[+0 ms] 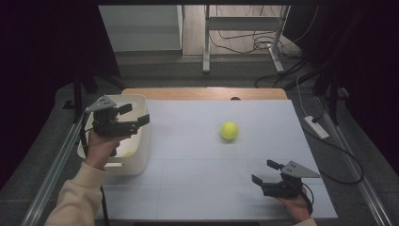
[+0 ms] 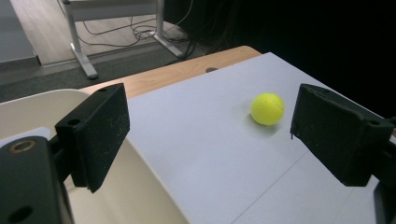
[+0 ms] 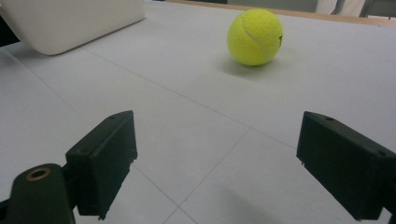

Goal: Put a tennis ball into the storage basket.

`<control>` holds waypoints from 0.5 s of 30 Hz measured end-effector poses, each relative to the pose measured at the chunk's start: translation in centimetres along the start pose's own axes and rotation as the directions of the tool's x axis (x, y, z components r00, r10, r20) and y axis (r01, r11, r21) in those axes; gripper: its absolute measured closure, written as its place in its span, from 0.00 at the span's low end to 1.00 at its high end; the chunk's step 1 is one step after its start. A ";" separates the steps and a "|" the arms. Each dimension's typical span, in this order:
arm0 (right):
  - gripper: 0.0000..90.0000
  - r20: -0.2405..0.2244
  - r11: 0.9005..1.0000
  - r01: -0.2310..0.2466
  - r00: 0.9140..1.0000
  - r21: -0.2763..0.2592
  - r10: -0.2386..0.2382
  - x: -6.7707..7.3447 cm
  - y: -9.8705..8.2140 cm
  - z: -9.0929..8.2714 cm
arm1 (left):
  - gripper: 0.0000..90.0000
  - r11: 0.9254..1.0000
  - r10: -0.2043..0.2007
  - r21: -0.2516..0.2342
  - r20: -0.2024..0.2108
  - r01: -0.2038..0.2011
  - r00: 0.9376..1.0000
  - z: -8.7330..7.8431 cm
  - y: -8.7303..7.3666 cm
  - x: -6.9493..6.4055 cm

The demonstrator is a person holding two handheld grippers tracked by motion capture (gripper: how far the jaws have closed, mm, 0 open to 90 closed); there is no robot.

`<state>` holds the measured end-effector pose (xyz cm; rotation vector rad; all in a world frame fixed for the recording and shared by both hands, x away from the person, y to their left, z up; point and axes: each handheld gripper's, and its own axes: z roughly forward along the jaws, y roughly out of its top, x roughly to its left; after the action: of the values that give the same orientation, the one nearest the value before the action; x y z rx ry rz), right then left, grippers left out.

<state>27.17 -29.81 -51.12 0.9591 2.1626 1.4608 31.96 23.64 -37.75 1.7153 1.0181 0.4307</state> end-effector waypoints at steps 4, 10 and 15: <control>0.14 -0.005 1.000 0.007 1.000 0.002 -0.007 0.1 -0.1 -0.1 | 0.14 1.000 0.015 0.001 0.012 -0.015 1.000 0.6 0.1 -0.7; 0.14 -0.008 1.000 0.005 1.000 -0.002 -0.005 0.1 -0.1 -0.3 | 0.14 0.999 0.034 0.006 0.032 -0.034 0.999 1.3 0.3 -1.9; 0.14 -0.006 1.000 0.001 1.000 -0.002 -0.001 0.0 -0.1 -0.4 | 0.14 0.999 0.036 0.004 0.050 -0.036 0.998 1.4 0.5 -2.6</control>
<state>26.88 -30.05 -51.07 0.9541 2.1655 1.4673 31.70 20.69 -37.42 1.7424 0.9541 0.4071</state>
